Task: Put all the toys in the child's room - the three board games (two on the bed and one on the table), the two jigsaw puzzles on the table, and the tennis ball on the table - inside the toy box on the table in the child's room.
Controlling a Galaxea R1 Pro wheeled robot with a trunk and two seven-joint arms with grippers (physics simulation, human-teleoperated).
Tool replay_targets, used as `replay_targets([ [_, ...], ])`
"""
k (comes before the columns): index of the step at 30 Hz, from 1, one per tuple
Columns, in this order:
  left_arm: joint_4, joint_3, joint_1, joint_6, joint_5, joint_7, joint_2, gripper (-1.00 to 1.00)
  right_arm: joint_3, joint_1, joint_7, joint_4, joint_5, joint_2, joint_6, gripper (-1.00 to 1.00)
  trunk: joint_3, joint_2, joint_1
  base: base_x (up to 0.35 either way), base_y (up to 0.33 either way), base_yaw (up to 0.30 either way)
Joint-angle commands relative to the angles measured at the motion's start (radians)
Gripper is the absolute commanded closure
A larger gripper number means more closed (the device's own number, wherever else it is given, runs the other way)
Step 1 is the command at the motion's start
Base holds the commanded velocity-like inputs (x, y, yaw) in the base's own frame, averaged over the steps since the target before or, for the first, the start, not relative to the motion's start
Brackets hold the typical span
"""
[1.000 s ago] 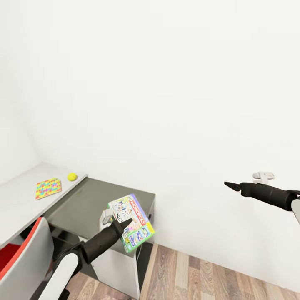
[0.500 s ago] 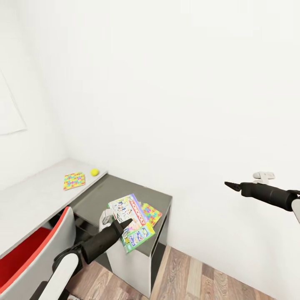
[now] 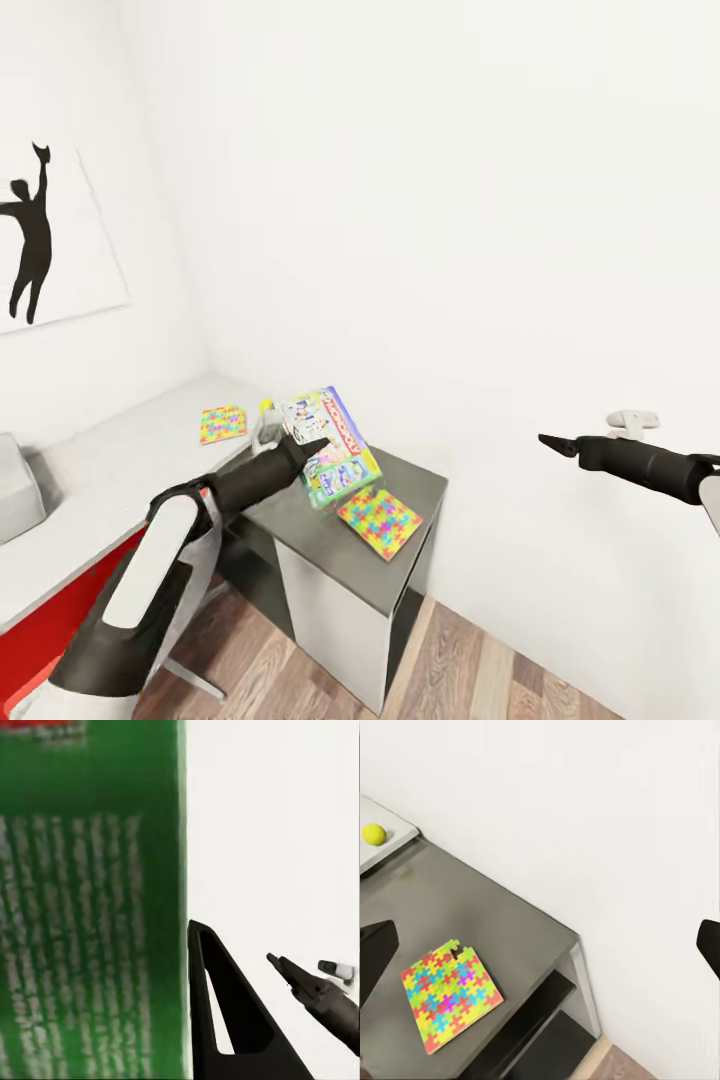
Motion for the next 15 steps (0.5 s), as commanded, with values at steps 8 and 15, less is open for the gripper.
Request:
replay_targets([
  [8,0.002,0.15,-0.193,0.099,0.294,0.418,0.09,1.0,0.0,-0.002,0.009,-0.001,0.006,0.0,0.005,-1.0,0.023,0.055,-0.03,0.0,0.0,0.296],
  [15,0.046,0.269,-0.199,0.124,0.448,0.477,0.216,1.0,-0.001,-0.003,0.009,-0.001,0.007,-0.002,0.005,-1.0,0.045,0.104,-0.057,0.0,0.0,0.297],
])
